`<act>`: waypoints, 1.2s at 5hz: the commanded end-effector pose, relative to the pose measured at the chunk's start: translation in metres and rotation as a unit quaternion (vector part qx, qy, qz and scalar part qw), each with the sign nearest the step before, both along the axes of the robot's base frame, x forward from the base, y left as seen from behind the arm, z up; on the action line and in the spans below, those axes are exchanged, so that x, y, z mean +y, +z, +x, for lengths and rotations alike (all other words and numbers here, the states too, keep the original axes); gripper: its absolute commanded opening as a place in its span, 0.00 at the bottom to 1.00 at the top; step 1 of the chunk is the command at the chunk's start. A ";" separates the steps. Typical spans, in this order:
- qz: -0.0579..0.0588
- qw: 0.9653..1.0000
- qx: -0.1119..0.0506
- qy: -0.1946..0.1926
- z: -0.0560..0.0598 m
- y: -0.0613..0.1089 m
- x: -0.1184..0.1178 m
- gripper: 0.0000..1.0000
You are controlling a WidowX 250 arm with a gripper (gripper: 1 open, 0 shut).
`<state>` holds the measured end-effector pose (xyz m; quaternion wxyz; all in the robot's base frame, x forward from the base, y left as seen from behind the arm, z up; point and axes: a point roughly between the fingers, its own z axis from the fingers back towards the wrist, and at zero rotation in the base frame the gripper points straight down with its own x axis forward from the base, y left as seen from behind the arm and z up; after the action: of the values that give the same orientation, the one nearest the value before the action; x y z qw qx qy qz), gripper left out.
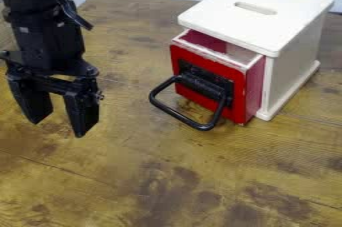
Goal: Close the drawer
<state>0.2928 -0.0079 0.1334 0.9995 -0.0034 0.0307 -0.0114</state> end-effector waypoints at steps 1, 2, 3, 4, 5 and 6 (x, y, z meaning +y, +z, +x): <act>0.001 1.000 0.001 0.009 0.007 -0.006 0.004 1.00; 0.008 1.000 -0.004 0.016 0.012 -0.008 0.000 1.00; 0.010 1.000 -0.008 0.017 0.015 -0.006 -0.004 1.00; 0.011 1.000 -0.013 0.016 0.018 -0.006 -0.009 1.00; 0.013 1.000 -0.018 -0.015 0.014 -0.011 -0.007 1.00; 0.013 0.999 -0.019 -0.035 0.008 -0.015 -0.006 1.00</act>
<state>0.2979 -0.0125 0.0984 0.9982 0.0072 0.0474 -0.0360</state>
